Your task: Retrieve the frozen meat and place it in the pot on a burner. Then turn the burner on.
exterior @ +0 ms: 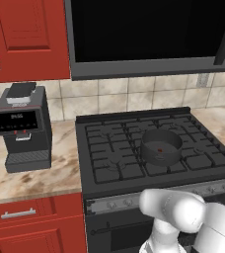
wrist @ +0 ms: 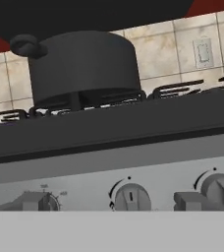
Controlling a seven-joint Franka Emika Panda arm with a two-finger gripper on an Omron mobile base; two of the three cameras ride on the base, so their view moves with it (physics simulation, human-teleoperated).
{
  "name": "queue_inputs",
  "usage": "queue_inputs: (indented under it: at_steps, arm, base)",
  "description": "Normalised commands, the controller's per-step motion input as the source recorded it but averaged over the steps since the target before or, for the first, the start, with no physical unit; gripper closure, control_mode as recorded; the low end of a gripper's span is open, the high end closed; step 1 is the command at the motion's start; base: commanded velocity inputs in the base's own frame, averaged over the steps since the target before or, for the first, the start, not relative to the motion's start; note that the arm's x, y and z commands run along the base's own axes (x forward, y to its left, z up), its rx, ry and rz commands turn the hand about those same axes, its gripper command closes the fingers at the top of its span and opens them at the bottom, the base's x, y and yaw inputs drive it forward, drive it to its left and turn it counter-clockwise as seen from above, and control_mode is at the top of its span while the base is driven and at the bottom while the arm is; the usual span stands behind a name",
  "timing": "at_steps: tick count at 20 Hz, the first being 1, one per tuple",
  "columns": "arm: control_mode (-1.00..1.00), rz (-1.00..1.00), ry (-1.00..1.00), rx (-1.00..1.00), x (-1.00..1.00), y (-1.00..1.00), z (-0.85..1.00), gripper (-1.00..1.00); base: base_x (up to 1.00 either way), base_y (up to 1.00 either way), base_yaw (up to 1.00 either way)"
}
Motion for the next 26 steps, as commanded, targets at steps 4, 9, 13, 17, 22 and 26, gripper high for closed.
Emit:
queue_inputs:
  at_steps: [4,9,13,17,22,26]
  arm:
    - [-1.0,0.0,0.0,0.0,0.19,0.1,-0.01,-1.0]
    - [-1.0,0.0,0.01,0.0,0.3,-0.01,0.0,-1.0]
    - [-1.0,0.0,0.01,0.0,0.38,0.0,0.0,-1.0]
    - [-1.0,-0.02,0.01,0.0,0.28,-0.05,-0.02,-1.0]
    - [-1.0,-0.03,0.03,0.0,0.21,-0.08,-0.13,-1.0]
    - [-1.0,-0.03,0.04,0.0,0.11,0.0,-0.22,-1.0]
  base:
    - [0.0,0.0,0.0]
    - [0.0,0.0,0.0]
    - [0.0,0.0,0.0]
    - [0.0,0.0,0.0]
    - [0.0,0.0,0.0]
    - [0.0,0.0,0.0]
